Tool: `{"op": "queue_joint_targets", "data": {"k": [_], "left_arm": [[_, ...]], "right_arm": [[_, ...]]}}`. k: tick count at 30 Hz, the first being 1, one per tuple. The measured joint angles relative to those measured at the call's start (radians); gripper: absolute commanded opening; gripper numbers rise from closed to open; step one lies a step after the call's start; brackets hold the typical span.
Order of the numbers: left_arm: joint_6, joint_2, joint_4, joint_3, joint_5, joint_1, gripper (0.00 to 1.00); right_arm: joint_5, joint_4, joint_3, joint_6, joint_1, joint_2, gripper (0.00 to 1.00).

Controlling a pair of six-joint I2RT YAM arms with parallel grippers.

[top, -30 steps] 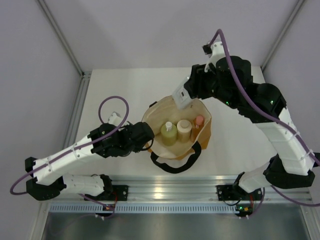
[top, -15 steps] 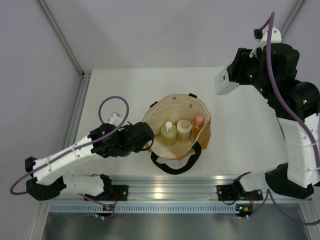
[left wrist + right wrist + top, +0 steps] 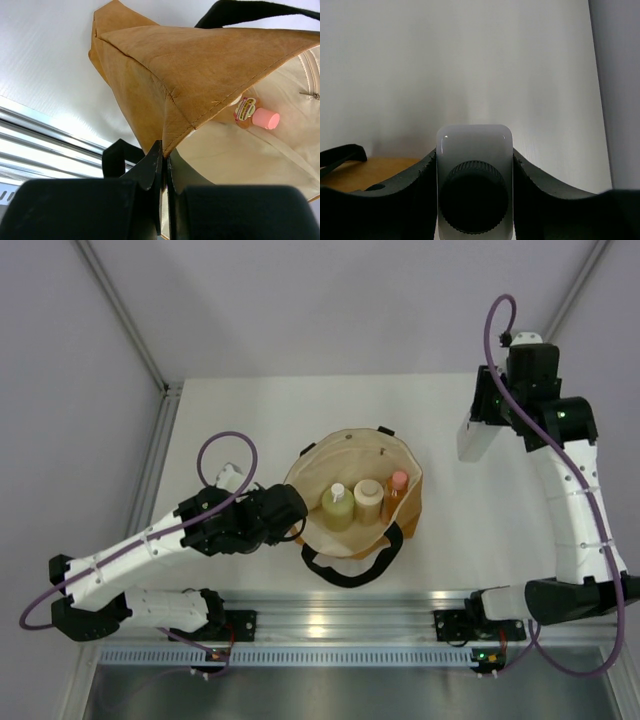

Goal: Take the personal care products out of the canvas bag

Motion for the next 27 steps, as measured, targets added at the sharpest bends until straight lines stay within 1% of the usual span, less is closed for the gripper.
{"op": "queue_joint_targets", "data": {"k": [3,7,16,22,27], "left_arm": [[0.012,0.0,0.0,0.0,-0.001,0.0,0.07],[0.031,0.0,0.0,0.0,-0.003,0.0,0.08],[0.07,0.0,0.0,0.002,-0.008,0.0,0.06],[0.082,0.0,0.0,0.008,-0.011,0.0,0.06],[0.09,0.0,0.0,0.008,-0.011,0.0,0.06]], "right_arm": [[-0.006,0.07,-0.131,-0.013,-0.013,-0.012,0.0],[-0.014,0.188,-0.309,-0.042,-0.017,-0.038,0.0],[-0.041,0.448,-0.575,-0.085,-0.05,-0.044,0.0],[-0.063,0.603,-0.693,-0.099,-0.055,-0.043,0.0],[-0.083,0.688,-0.708,-0.098,-0.056,0.006,0.0]]}}
